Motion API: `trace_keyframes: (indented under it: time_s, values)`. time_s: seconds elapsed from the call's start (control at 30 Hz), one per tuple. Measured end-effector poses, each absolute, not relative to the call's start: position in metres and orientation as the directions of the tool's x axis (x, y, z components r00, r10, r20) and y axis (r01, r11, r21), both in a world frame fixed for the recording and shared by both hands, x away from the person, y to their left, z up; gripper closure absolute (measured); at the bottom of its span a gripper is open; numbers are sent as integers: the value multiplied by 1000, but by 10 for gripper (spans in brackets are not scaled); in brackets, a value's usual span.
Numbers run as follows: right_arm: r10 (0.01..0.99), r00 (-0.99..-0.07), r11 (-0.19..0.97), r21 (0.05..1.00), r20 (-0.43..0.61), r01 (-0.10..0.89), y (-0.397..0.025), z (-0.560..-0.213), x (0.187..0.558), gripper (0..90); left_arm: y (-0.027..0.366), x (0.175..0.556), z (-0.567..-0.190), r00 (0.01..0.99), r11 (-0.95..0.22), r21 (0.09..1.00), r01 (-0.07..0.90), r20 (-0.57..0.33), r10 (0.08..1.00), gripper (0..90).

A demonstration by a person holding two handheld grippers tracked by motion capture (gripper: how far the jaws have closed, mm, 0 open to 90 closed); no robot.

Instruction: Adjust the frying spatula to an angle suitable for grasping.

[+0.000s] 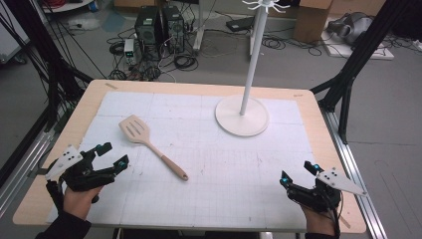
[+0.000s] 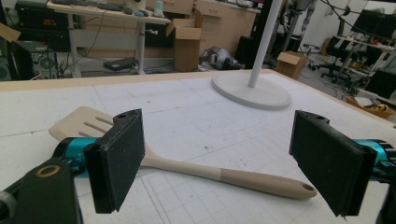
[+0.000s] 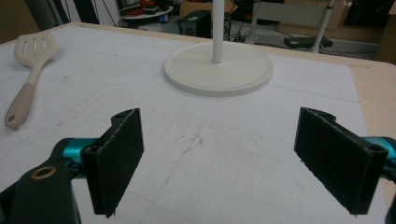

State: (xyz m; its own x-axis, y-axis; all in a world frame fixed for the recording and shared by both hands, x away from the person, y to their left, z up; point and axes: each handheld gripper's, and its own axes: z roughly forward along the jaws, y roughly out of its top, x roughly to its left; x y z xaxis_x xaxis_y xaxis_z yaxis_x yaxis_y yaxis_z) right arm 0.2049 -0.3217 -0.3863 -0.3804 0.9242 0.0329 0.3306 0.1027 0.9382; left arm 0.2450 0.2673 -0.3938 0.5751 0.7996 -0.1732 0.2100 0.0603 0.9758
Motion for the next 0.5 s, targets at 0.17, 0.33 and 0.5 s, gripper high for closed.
trace_keyframes:
  time_s: [0.17,0.33,0.5]
  values:
    - [924,-381,103,937,34,333,-321,-387,206,146,271,247,-394,556,76,975,208,-182,811,193]
    - [925,-376,91,937,46,338,-321,-387,205,146,281,254,-393,529,85,971,224,-195,826,211]
    - [925,-379,101,937,35,334,-320,-386,205,146,291,266,-395,524,92,958,273,-228,821,229]
